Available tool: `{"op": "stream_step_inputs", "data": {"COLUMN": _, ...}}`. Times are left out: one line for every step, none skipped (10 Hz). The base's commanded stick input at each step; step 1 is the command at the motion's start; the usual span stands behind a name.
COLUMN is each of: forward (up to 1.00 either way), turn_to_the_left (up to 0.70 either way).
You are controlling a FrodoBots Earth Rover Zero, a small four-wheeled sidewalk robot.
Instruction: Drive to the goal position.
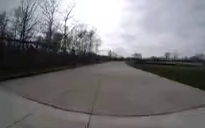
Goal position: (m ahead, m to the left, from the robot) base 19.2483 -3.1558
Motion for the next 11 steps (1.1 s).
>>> {"op": "stream_step_inputs", "data": {"forward": 1.00, "turn_to_the_left": 0.00}}
{"op": "stream_step_inputs", "data": {"forward": 1.00, "turn_to_the_left": 0.00}}
{"op": "stream_step_inputs", "data": {"forward": 1.00, "turn_to_the_left": 0.00}}
{"op": "stream_step_inputs", "data": {"forward": 1.00, "turn_to_the_left": 0.00}}
{"op": "stream_step_inputs", "data": {"forward": 1.00, "turn_to_the_left": 0.00}}
{"op": "stream_step_inputs", "data": {"forward": 1.00, "turn_to_the_left": -0.01}}
{"op": "stream_step_inputs", "data": {"forward": 1.00, "turn_to_the_left": -0.15}}
{"op": "stream_step_inputs", "data": {"forward": 1.00, "turn_to_the_left": -0.30}}
{"op": "stream_step_inputs", "data": {"forward": 1.00, "turn_to_the_left": -0.31}}
{"op": "stream_step_inputs", "data": {"forward": 1.00, "turn_to_the_left": -0.27}}
{"op": "stream_step_inputs", "data": {"forward": 1.00, "turn_to_the_left": -0.23}}
